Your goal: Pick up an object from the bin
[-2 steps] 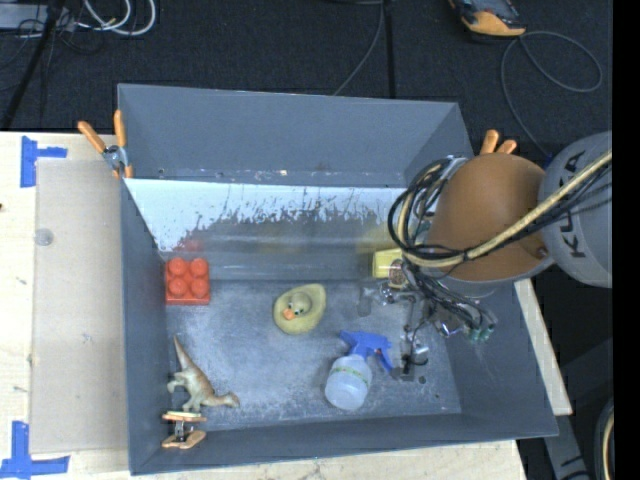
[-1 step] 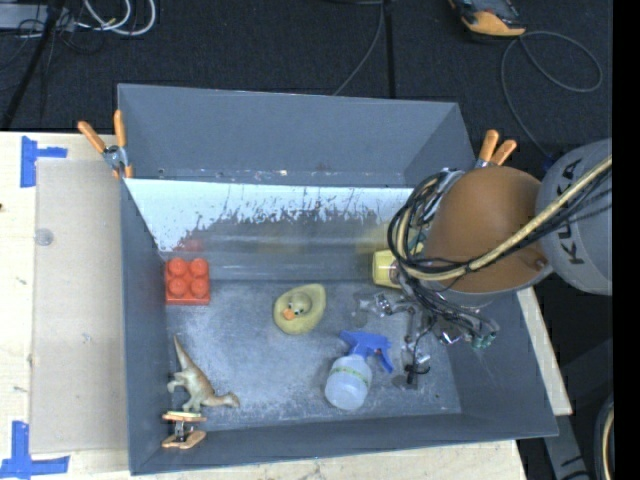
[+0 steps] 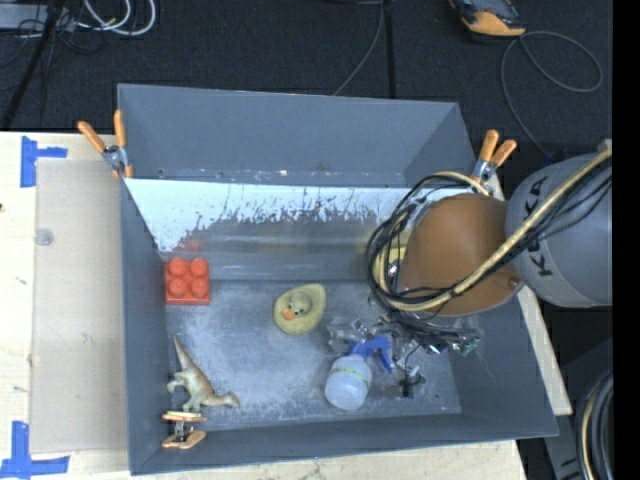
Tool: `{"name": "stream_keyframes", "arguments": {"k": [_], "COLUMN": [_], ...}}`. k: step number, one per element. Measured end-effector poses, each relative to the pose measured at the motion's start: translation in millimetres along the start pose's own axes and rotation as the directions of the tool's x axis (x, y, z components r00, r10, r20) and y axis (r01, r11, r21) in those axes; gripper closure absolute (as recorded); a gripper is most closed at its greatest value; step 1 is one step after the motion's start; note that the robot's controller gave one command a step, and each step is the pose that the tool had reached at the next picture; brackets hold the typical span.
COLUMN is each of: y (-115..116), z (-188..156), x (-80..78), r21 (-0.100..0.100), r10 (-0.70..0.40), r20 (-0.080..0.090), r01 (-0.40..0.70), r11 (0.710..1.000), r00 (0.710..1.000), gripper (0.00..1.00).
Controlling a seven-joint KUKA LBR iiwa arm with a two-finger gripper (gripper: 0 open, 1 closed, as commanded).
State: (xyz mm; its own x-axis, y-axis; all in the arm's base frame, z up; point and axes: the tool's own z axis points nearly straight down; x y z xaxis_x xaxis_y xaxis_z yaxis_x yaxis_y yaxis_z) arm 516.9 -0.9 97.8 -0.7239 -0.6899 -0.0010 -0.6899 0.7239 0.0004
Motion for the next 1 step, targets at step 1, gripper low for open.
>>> {"name": "stream_keyframes", "arguments": {"k": [1], "y": [20.6], "z": [28.8], "x": [5.2], "r21": [-0.005], "r10": [-0.016], "r20": [-0.006], "r01": [0.016], "r11": [1.000], "r00": [1.000], "gripper": [1.00]}}
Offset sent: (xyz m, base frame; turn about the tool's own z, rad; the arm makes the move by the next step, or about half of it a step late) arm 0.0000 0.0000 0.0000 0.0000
